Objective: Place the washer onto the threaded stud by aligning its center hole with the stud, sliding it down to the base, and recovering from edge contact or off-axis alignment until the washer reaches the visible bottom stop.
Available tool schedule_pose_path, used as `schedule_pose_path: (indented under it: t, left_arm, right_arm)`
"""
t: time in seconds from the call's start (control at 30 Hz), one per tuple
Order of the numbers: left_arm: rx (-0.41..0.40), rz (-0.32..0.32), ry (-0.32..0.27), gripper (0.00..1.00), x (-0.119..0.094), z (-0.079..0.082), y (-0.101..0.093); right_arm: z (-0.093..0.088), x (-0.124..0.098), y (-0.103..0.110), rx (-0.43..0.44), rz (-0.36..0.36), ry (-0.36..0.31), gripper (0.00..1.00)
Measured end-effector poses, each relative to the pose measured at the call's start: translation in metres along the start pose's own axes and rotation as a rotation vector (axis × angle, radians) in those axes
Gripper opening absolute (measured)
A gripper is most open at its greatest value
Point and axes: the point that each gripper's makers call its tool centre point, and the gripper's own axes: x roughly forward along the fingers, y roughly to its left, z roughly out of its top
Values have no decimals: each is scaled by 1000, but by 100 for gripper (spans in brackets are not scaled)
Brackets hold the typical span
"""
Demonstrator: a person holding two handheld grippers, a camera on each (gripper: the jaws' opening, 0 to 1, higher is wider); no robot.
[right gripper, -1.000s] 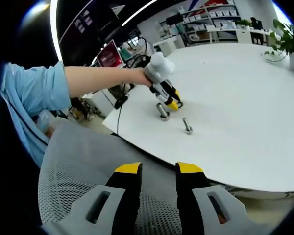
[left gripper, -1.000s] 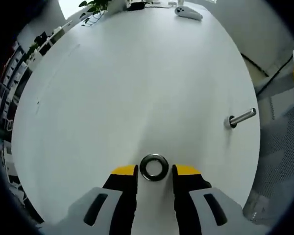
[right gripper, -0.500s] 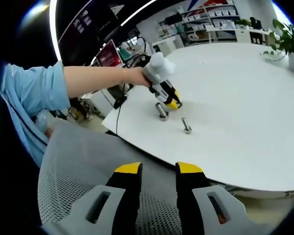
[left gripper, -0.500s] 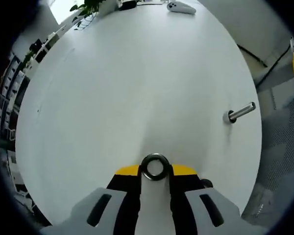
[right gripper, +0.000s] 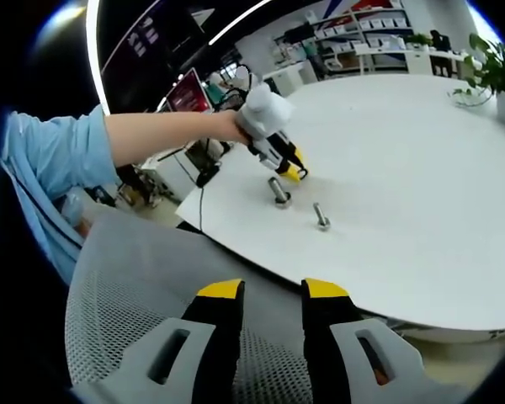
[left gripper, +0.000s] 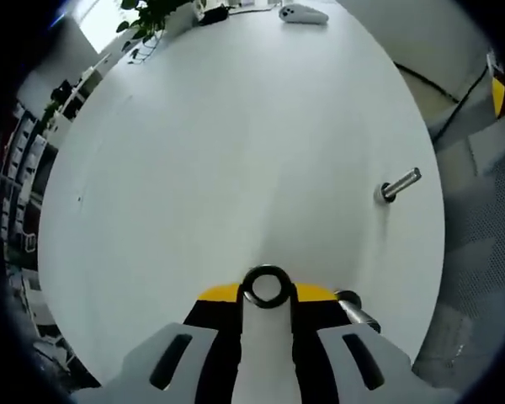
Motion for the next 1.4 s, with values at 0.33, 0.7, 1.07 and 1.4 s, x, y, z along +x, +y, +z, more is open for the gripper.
schedule_pose_path:
  t: [0.33,0.7,1.07,1.4]
  left_arm:
    - [-13,-12,1,19,-34,-5,-6]
    - [-25,-53,-2,19,-60,-6,-35]
    - [-17,-83,22,19,-51,-8,-57]
    - [-16,-93,61,19,-26,-15,-60]
  right_arm:
    - [0,0,1,-8,5,2,29]
    - [2,-1,2,-17,13,-5,29]
    - [2,-1,4,-15,17,-13,29]
    - [2,-1,4,-13,19,-10,29]
